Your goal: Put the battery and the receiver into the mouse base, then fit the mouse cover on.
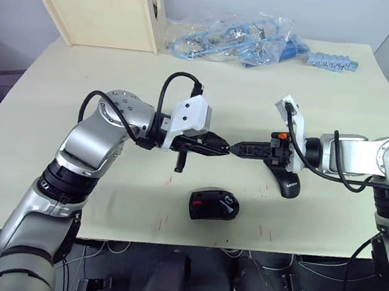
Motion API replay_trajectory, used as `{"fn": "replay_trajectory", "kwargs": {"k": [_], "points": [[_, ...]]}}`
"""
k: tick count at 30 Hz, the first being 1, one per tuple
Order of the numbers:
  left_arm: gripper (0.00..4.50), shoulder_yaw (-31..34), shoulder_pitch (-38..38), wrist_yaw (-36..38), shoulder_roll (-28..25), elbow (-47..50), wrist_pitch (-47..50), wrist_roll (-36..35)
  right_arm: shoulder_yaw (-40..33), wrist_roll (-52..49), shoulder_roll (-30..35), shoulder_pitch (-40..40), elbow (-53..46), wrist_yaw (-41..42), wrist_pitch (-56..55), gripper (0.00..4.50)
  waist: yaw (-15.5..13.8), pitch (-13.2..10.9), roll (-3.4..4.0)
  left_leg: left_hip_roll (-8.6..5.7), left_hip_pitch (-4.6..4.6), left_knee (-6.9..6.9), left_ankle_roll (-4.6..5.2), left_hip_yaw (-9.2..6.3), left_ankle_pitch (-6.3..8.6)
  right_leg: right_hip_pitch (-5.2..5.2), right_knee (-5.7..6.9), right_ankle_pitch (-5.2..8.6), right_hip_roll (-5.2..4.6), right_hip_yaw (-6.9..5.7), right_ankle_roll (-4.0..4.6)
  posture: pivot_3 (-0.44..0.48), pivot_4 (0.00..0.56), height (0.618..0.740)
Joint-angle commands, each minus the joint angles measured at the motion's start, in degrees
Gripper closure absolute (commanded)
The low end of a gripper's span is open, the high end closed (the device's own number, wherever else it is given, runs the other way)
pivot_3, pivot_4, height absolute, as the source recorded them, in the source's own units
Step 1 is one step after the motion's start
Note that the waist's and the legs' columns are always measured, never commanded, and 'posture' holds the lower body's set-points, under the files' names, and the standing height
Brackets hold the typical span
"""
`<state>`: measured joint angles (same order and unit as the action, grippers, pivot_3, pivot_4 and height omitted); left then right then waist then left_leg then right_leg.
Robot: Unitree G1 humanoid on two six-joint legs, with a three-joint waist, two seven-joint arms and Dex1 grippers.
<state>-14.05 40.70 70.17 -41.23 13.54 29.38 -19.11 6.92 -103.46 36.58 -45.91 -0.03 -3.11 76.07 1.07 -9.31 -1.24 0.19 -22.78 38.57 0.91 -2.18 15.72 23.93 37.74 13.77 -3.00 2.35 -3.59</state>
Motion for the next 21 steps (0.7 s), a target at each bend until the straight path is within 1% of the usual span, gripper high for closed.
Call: {"fn": "replay_trajectory", "kwargs": {"k": [1, 21], "points": [[4.50, 0.2, 0.7, 0.1, -0.2, 1.7, -1.0, 0.4, -0.3, -2.2, 0.2, -1.1, -1.3, -0.5, -0.5, 2.67, 0.0, 0.0, 0.00, 0.00, 0.00, 0.00, 0.00, 0.00, 0.00, 0.00, 0.00, 0.00, 0.00, 0.00, 0.00, 0.000, 0.150, 0.740], [4.50, 0.1, 1.4, 0.2, 0.7, 1.0, -1.5, 1.1, 0.2, -2.8, -0.6, -1.1, -0.8, -2.2, -1.0, 2.67, 0.0, 0.0, 0.01, 0.00, 0.00, 0.00, 0.00, 0.00, 0.00, 0.00, 0.00, 0.00, 0.00, 0.00, 0.00, 0.000, 0.150, 0.740]]}}
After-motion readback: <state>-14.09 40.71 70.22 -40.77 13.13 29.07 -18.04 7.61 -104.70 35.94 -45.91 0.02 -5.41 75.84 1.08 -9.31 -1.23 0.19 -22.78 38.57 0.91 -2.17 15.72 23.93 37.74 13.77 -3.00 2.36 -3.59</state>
